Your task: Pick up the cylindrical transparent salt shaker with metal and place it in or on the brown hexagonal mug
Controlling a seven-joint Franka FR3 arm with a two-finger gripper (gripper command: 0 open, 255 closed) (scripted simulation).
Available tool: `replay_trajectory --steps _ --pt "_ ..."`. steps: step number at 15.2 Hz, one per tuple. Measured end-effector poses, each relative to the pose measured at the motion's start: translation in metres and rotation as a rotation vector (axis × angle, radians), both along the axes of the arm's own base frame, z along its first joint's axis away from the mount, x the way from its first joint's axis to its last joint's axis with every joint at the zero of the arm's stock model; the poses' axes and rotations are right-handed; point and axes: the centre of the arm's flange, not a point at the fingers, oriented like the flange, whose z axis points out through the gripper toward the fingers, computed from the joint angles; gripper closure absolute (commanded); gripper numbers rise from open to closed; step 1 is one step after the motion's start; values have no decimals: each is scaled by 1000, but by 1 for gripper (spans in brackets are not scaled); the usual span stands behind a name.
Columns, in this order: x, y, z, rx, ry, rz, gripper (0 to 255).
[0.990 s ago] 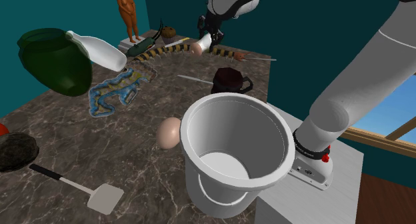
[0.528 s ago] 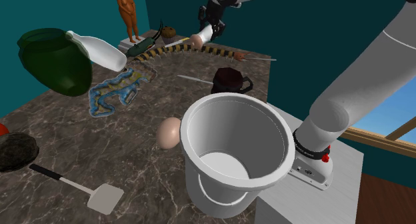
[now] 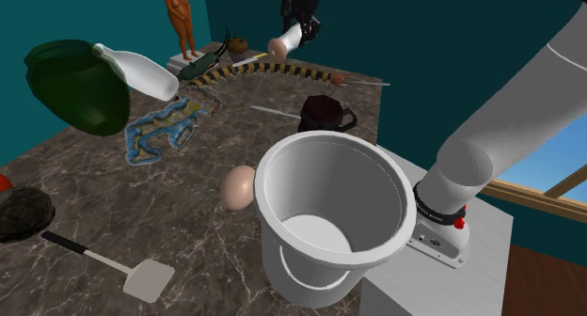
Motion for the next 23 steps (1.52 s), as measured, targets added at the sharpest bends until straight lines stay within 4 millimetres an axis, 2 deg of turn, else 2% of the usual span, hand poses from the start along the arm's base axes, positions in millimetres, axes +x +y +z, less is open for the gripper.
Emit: replay_trajectory --steps 18,20,23 --pt "-219 72 7 0 0 0 255" --pt "-229 73 1 0 0 0 255" --pt "-232 73 -14 0 1 0 255"
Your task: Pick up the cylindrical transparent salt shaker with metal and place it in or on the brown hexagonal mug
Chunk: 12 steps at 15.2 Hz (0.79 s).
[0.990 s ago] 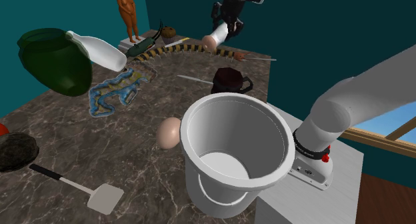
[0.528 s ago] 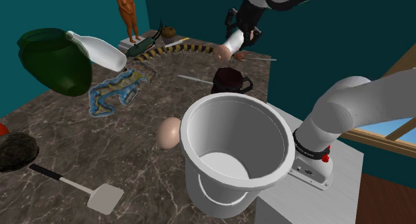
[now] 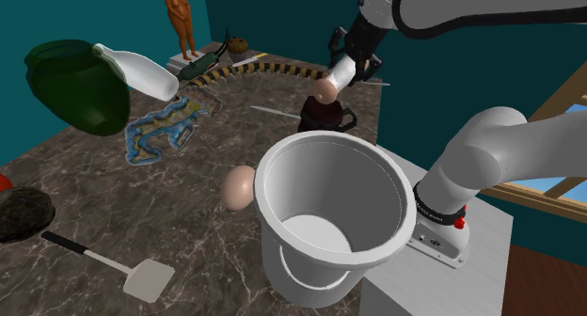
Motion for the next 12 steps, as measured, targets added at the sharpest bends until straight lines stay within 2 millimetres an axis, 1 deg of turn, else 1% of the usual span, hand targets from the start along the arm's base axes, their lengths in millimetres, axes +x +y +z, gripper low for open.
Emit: replay_trajectory --steps 9,12 --pt "0 1 -47 0 -1 0 255" --pt "0 0 -53 0 -1 0 255"
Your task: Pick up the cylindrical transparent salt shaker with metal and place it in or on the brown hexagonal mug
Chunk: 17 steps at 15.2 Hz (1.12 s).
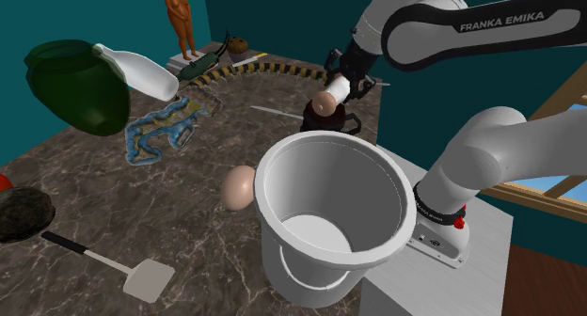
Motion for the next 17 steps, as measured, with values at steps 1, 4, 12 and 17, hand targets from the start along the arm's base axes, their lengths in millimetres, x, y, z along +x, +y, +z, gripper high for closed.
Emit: replay_trajectory --steps 1,4,12,17 --pt "0 0 0 0 0 0 255" --pt "0 0 -1 0 0 0 255" --pt "-1 0 5 0 -1 0 0" --pt "-14 3 44 0 -1 0 0"
